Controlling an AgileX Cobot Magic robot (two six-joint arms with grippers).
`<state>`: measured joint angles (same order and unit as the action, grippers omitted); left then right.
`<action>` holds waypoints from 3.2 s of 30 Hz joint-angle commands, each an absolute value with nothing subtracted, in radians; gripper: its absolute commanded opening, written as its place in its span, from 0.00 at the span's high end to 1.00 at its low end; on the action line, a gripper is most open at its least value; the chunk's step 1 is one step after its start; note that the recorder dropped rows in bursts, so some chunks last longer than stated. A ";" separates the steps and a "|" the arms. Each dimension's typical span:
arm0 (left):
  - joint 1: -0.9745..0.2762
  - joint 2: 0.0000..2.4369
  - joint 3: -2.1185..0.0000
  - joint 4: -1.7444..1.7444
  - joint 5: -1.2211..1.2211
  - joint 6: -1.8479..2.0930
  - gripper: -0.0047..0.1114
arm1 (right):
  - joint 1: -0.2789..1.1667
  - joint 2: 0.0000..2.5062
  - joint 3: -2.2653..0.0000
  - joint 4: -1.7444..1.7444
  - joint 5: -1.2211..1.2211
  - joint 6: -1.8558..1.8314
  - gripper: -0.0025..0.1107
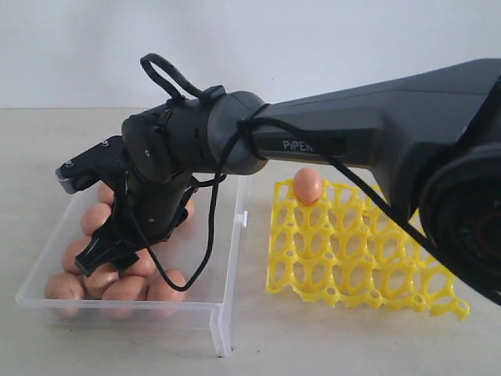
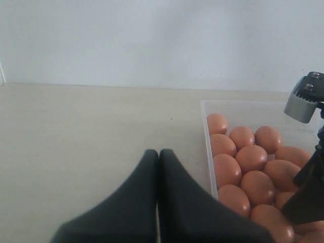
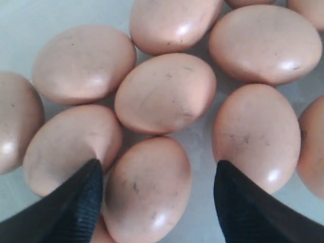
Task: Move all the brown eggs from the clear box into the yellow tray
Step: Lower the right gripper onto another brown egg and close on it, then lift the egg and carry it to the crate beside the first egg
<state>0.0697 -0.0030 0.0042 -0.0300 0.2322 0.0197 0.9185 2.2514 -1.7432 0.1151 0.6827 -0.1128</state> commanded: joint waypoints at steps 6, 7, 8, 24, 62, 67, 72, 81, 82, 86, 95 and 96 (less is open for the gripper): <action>0.071 0.000 0.000 -0.035 0.232 0.020 1.00 | 0.917 2.294 -1.747 0.152 0.691 -0.119 0.43; 0.071 0.000 0.000 -0.035 0.232 0.020 1.00 | 0.917 2.294 -1.747 0.152 0.689 -0.121 0.43; 0.071 0.000 0.000 -0.035 0.232 0.020 1.00 | 0.917 2.294 -1.747 0.152 0.685 -0.121 0.43; 0.071 0.000 0.000 -0.035 0.232 0.020 1.00 | 0.923 2.315 -1.853 0.172 0.750 -0.140 0.43; 0.071 0.000 0.000 -0.035 0.232 0.020 1.00 | 0.930 2.228 -1.857 0.094 0.674 -0.157 0.98; 0.071 0.000 0.000 -0.035 0.232 0.020 1.00 | 0.930 2.135 -1.799 0.081 0.560 -0.113 0.98; 0.071 0.000 0.000 -0.035 0.232 0.020 1.00 | 0.910 1.991 -1.596 -0.019 0.412 -0.008 0.98; 0.071 0.000 0.000 -0.035 0.232 0.020 1.00 | 0.721 1.715 -1.219 -0.295 0.301 0.305 0.98; 0.071 0.000 0.000 -0.035 0.232 0.020 1.00 | 0.696 1.683 -1.191 -0.315 0.293 0.324 0.98; 0.071 0.000 0.000 -0.035 0.232 0.020 1.00 | 0.567 1.582 -1.062 -0.324 0.220 0.389 0.98; 0.071 0.000 0.000 -0.035 0.232 0.020 1.00 | 0.417 1.523 -0.904 -0.330 0.176 0.409 0.98; 0.071 0.000 0.000 -0.035 0.232 0.020 1.00 | 0.417 1.525 -0.899 -0.330 0.161 0.409 0.98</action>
